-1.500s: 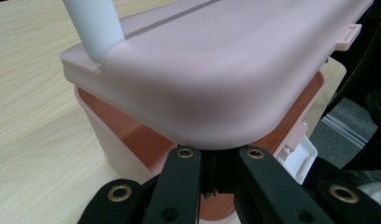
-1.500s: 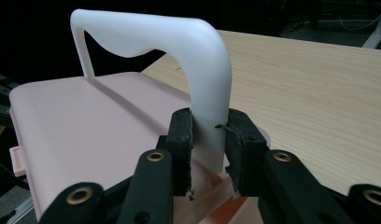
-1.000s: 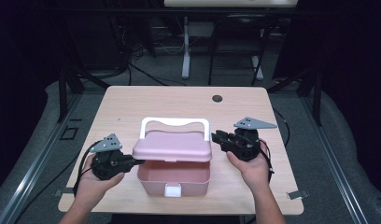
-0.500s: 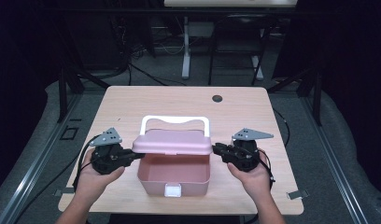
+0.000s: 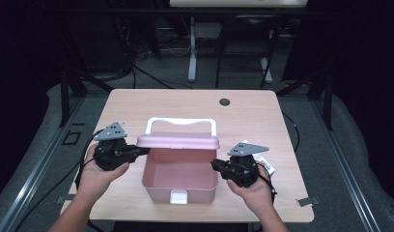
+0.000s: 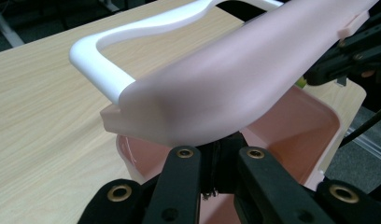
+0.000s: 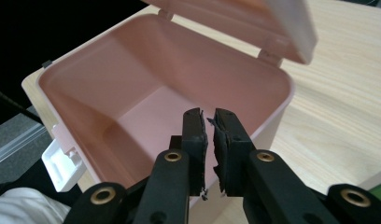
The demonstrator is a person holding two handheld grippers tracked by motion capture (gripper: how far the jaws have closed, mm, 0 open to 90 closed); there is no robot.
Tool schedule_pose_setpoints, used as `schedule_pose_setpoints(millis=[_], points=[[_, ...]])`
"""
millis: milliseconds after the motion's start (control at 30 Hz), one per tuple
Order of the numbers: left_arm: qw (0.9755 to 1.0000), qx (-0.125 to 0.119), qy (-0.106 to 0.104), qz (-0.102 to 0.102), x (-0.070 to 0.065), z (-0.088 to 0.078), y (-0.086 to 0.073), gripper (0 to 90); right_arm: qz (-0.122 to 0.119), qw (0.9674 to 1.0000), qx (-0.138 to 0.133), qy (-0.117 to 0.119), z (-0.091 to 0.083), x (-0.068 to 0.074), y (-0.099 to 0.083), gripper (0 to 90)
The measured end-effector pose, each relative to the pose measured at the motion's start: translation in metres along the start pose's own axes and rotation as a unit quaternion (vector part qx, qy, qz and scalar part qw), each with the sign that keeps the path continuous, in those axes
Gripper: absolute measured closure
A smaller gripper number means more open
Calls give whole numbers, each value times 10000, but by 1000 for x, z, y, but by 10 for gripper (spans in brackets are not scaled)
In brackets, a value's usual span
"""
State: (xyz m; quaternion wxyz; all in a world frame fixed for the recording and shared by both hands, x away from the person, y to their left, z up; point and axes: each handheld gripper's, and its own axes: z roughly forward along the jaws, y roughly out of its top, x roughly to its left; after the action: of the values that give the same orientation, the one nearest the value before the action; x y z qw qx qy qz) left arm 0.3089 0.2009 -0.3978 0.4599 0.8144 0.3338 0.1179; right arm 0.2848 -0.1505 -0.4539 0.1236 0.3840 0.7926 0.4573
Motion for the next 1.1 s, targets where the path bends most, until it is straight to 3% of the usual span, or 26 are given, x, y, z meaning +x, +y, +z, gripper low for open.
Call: schedule_pose_setpoints(millis=[600,1100], points=[[9999,-104,-28,-87,12,2,17,895,-41,9995,245,193,14,12,-15,870],[9998,-141,19,-154,19,5,26,895,-144,9987,434,224,21,22,-26,875]])
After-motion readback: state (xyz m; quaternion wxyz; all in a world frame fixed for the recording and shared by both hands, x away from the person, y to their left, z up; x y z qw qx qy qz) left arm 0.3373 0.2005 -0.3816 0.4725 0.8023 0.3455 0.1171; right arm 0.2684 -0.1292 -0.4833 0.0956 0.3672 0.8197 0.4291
